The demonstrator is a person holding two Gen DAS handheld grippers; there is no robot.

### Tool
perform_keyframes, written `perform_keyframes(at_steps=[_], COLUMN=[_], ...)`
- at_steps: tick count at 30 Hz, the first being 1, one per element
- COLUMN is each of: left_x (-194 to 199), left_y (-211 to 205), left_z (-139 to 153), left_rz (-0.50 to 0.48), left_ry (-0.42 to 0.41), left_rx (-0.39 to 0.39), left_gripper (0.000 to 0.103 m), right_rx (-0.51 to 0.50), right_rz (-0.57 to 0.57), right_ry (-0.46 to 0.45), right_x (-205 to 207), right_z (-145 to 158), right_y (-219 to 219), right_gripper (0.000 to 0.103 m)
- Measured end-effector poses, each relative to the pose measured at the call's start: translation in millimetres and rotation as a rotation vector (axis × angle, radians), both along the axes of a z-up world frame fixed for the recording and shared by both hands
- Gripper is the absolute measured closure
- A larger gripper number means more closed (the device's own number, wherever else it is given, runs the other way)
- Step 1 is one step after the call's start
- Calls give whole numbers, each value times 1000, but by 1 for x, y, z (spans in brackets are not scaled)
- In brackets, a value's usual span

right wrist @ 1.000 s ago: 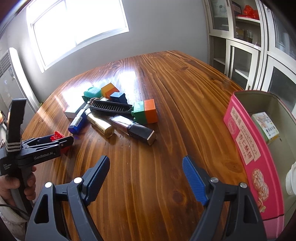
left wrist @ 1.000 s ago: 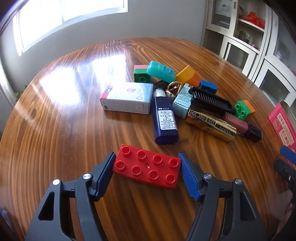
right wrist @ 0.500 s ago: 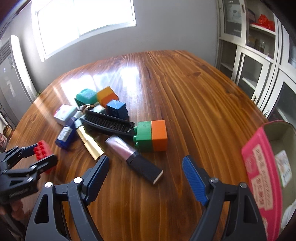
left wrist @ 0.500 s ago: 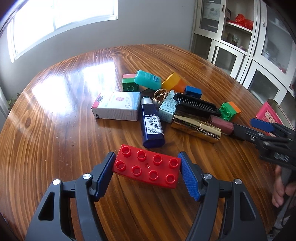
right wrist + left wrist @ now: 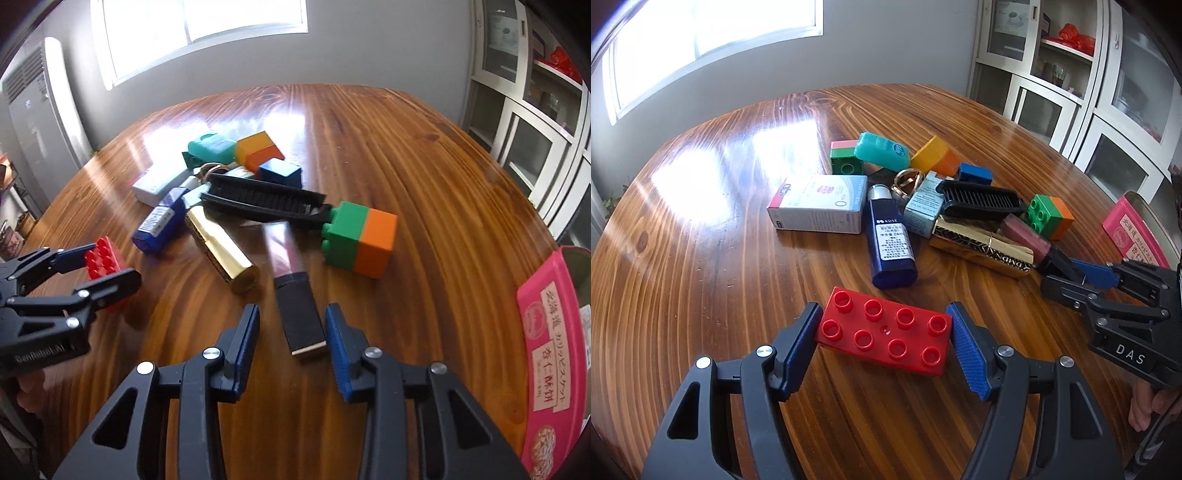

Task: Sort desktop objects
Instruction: 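Grasp the dark red lipstick with the right tool, then carry the red brick in the left tool while the right tool drops the lipstick into the tin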

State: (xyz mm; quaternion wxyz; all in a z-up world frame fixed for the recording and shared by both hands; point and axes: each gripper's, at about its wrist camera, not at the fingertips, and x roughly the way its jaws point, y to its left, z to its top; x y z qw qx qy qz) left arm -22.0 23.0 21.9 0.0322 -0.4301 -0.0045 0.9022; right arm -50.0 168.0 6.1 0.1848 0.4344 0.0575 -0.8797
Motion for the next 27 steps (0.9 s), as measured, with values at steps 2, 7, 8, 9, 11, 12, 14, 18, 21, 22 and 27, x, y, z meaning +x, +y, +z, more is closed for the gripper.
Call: perform_keyframes(at_steps=[2, 7, 8, 9, 11, 12, 14, 18, 21, 22, 27], left_x=[0, 0, 0, 0, -1, 0, 1, 1, -1, -1, -2], left_y=[1, -1, -1, -1, 0, 0, 2, 9, 19, 23, 50], left_z=[0, 0, 0, -1, 0, 0, 1, 2, 3, 4, 10], left_rz=[-6, -7, -5, -5, -10, -12, -20, -30, -51, -55, -99], left_ry=[2, 3, 2, 0, 1, 3, 9, 10, 7, 8, 23], left_rx=[-2, -1, 0, 0, -1, -2, -7, -17, -18, -19, -28], left_gripper=[31, 31, 31, 31, 31, 31, 31, 31, 31, 31, 31], right_rx=[19, 44, 40, 32, 8, -4, -34, -86, -101, -108, -142], right_rz=[-8, -21, -21, -22, -33, -35, -44, -58, -69, -75, -109], right_ry=[11, 36, 37, 35, 30, 26, 15, 8, 41, 52, 107], right_x=[-6, -15, -14, -13, -7, -4, 5, 19, 34, 39, 62], right_z=[-1, -2, -2, -2, -1, -1, -1, 4, 15, 19, 38], right_y=[-5, -14, -13, -11, -6, -4, 3, 14, 24, 29, 53], right_gripper=[61, 64, 74, 79, 79, 79, 79, 79, 79, 79, 79])
